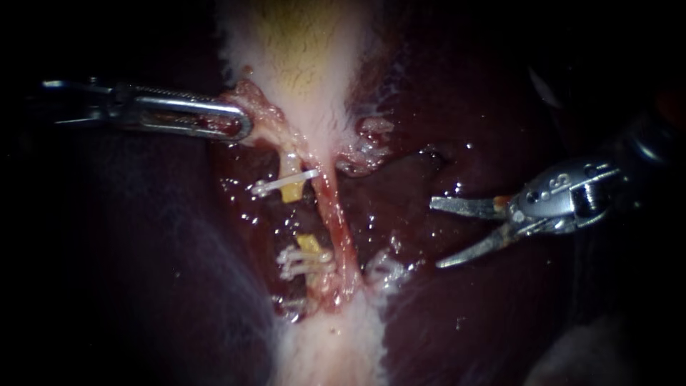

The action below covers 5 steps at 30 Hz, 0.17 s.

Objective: Go back from the cut left tube

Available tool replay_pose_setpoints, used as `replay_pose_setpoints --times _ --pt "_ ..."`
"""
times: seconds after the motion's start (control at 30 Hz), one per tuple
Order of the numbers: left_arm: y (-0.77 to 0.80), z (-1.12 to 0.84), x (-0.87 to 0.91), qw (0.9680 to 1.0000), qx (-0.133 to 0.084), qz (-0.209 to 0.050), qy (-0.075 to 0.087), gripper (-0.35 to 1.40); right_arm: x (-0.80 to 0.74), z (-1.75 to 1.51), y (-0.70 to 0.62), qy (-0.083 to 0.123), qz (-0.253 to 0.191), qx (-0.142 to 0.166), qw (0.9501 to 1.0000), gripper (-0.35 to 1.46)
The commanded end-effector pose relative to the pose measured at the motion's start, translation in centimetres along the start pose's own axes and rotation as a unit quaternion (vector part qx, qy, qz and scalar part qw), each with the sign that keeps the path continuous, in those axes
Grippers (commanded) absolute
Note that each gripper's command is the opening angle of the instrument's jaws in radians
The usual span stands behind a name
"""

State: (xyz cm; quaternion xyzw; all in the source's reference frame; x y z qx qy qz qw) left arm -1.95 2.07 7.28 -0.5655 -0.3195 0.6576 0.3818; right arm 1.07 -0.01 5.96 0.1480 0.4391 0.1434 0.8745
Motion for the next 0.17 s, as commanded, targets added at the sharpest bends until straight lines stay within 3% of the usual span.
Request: replay_pose_setpoints --times 0.03,0.17 --pt "0.0 0.0 0.0 1.0 0.0 0.0 0.0 -0.35 0.0 0.0 0.0 0.0 0.0 0.0 1.0 1.45" --pt "0.0 -0.01 0.0 1.0 0.0 0.0 0.0 -0.35 0.01 0.0 0.0 0.0 0.0 0.0 1.0 1.45"
